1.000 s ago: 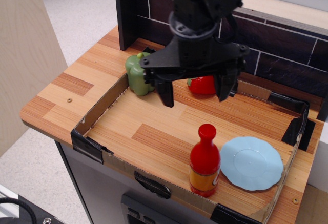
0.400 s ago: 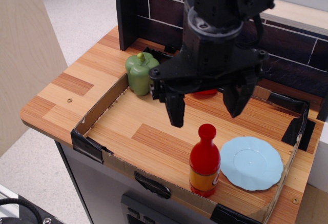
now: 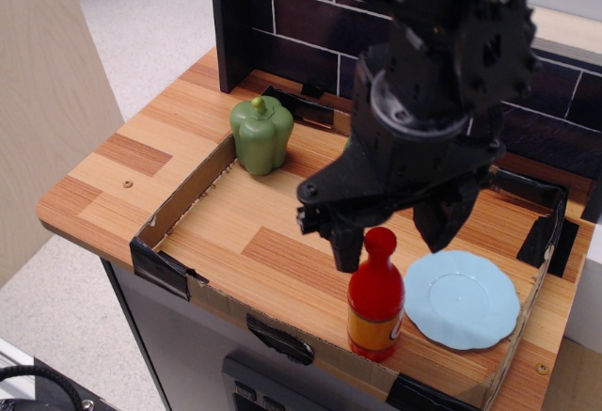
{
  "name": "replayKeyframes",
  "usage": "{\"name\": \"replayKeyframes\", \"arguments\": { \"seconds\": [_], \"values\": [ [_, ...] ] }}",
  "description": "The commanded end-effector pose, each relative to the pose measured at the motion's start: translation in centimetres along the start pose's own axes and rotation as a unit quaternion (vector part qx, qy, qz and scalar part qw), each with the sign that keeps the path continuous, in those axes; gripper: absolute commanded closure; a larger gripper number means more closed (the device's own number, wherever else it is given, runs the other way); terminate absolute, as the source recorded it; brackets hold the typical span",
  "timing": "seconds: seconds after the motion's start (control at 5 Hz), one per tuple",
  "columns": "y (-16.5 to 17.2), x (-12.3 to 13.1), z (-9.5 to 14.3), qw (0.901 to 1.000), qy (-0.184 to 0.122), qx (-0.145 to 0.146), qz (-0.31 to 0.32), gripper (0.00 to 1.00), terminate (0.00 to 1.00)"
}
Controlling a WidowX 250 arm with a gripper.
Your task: Topple hot sauce bottle
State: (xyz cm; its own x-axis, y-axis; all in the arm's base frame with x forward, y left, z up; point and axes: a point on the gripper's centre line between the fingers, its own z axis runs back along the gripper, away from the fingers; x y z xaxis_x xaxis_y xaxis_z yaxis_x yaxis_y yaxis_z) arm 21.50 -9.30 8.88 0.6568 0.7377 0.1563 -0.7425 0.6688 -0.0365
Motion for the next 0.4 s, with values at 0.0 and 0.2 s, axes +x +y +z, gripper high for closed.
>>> {"name": "replayKeyframes", "arguments": {
  "seconds": [0.0,0.2],
  "values": [
    [-0.79,0.34,0.06,0.9996,0.012,-0.016,-0.018,1.0,0.0],
    [-0.7,0.49,0.03,0.9996,0.021,-0.012,-0.012,1.0,0.0]
  ]
}}
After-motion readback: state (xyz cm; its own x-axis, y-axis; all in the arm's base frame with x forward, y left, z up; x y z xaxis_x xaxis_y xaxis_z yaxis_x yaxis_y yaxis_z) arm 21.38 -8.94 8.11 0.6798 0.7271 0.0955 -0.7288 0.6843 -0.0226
